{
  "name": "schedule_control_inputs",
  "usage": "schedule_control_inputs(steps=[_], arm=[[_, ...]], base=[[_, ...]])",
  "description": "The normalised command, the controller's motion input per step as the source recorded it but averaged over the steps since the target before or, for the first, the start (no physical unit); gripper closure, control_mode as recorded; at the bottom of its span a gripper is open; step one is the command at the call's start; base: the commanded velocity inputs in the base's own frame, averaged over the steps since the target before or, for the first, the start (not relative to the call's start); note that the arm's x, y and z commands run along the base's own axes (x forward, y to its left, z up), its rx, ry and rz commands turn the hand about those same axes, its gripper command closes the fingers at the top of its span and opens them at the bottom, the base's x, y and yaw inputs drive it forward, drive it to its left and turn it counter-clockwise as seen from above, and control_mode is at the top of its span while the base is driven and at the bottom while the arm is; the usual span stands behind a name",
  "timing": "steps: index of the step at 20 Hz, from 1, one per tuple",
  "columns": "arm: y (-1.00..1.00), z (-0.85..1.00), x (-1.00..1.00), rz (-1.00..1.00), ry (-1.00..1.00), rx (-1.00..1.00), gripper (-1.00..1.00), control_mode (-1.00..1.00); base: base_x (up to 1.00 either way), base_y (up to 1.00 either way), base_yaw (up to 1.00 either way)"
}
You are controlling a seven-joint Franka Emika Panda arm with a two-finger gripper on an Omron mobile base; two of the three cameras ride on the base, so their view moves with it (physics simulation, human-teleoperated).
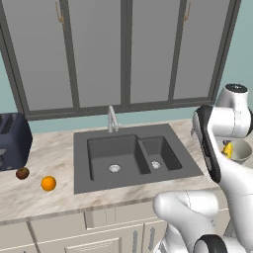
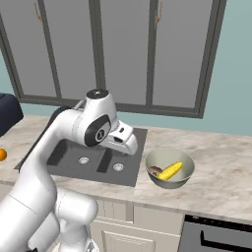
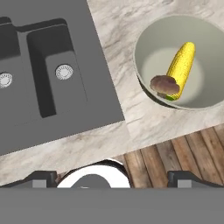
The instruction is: There is a mixed pile of frozen fruits and vegetables on the counter. Locate all the frozen vegetables and place the items in a bowl on the counter. Take all the frozen fruits and defrost them in a running sink.
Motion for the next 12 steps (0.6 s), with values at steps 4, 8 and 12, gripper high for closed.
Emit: schedule_control_inputs(steps=[4,8,12], arm=[[0.53,0.06,-0.10,0.06,0.03,-0.01,-1.00,-1.00],[0.49,0.00,-0.10,0.02,0.03,-0.03,-1.00,-1.00],[0.49,0.00,-0.04,-0.03,0.02,-0.05,-1.00,-1.00]], base=[[0.00,0.00,0.00],[0.00,0.00,0.00],[0.00,0.00,0.00]])
